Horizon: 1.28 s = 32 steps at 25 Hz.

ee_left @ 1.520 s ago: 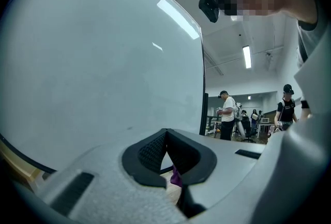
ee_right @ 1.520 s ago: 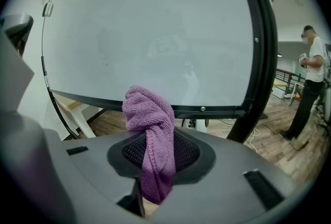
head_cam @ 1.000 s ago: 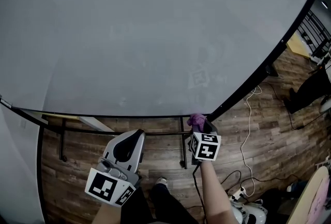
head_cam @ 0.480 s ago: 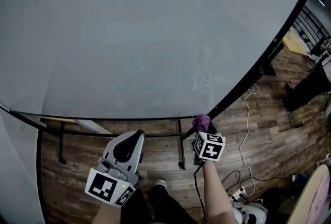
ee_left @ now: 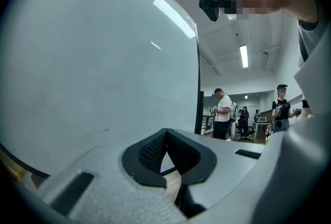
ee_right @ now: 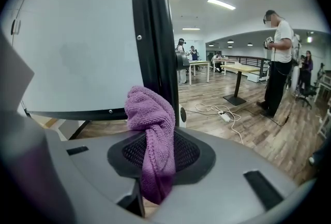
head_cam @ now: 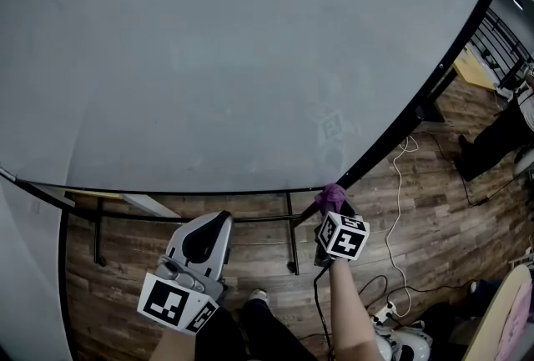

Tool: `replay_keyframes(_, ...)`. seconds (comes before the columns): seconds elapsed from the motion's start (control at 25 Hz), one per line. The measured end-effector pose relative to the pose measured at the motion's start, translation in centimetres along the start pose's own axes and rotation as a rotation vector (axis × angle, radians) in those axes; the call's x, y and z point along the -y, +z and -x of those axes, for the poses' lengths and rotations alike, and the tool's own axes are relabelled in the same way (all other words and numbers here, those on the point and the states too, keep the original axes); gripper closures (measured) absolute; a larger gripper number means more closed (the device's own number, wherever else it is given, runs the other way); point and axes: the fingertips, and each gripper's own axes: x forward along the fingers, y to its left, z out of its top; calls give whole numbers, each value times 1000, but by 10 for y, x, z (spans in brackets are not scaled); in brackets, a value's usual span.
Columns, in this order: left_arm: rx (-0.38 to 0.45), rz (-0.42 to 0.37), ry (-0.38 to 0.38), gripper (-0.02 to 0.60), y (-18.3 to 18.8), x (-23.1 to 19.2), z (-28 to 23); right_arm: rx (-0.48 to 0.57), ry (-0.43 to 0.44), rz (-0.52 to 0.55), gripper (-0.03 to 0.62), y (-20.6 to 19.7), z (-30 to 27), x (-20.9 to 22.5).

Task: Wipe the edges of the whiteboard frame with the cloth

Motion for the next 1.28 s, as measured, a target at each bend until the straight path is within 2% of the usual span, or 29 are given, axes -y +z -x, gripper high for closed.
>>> replay_keyframes(0.28, 4, 6, 20, 565, 1, -12, 17, 44, 33, 13, 499, -2, 12, -14)
replay_keyframes(0.6, 2, 13, 58, 565, 0, -27, 61, 148, 85, 47, 499, 0, 61, -53)
replay_keyframes(0.84, -2, 3, 77, 565, 7, -34, 110, 188, 126, 66, 499, -8, 115, -87)
replay_keyframes(1.28, 42, -24, 84, 565, 35, -38, 196, 306, 220, 98, 497, 0, 226, -154)
